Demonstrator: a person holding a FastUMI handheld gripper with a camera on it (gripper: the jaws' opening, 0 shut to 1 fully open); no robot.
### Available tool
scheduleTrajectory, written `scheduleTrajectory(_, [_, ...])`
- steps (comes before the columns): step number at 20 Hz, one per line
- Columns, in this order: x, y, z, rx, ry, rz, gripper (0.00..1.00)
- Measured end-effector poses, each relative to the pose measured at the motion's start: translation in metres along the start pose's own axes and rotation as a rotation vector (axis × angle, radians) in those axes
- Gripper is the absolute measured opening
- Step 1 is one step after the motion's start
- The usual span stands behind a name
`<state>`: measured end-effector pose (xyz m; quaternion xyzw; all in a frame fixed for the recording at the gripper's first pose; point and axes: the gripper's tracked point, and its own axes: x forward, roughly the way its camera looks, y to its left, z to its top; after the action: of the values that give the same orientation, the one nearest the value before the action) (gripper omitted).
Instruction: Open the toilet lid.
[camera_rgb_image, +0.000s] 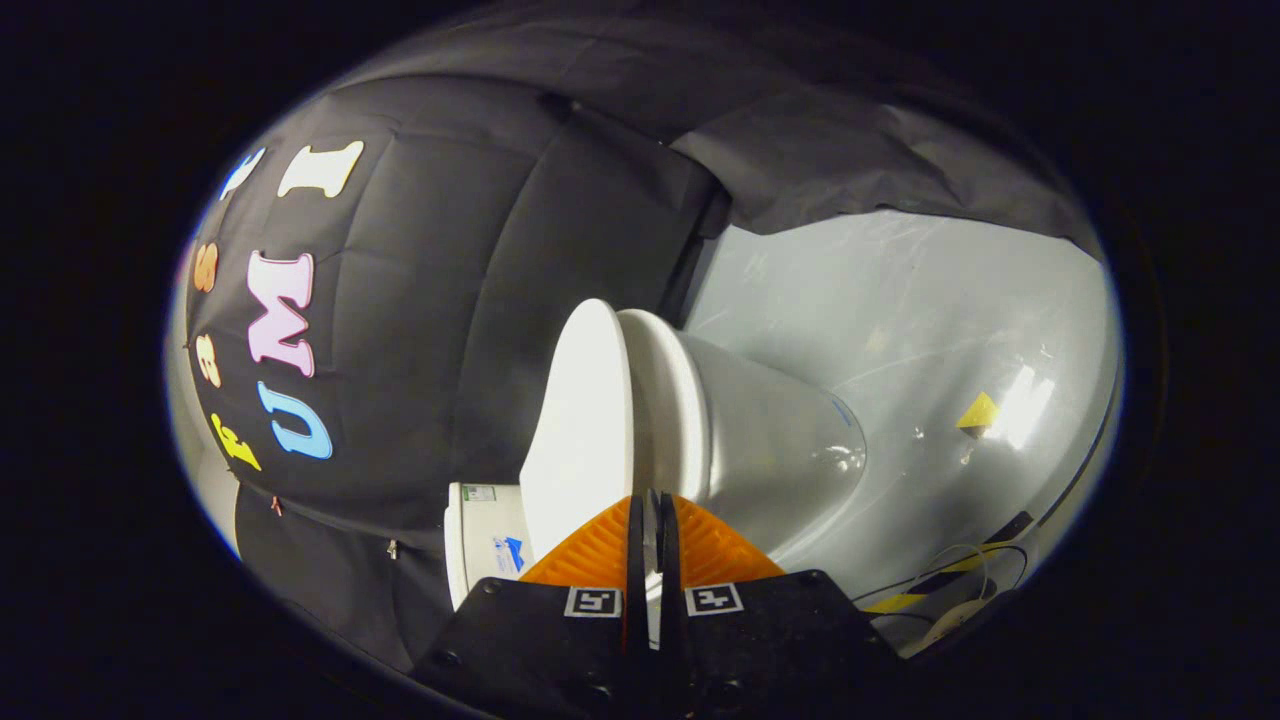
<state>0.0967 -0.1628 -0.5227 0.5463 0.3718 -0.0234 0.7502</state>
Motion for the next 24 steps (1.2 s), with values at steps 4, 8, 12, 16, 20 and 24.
scheduleTrajectory(4, [-0.009, 0.067, -0.013, -0.106, -0.029, 0.061, 0.09])
scheduleTrajectory(8, [-0.026, 0.132, -0.021, -0.209, -0.079, 0.128, 0.09])
scheduleTrajectory(12, [-0.045, 0.185, -0.038, -0.341, -0.115, 0.146, 0.09])
scheduleTrajectory(16, [-0.050, 0.235, -0.065, -0.455, -0.144, 0.130, 0.09])
scheduleTrajectory(20, [-0.055, 0.263, -0.085, -0.546, -0.175, 0.102, 0.12])
scheduleTrajectory(24, [-0.052, 0.295, -0.111, -0.698, -0.199, 0.060, 0.13])
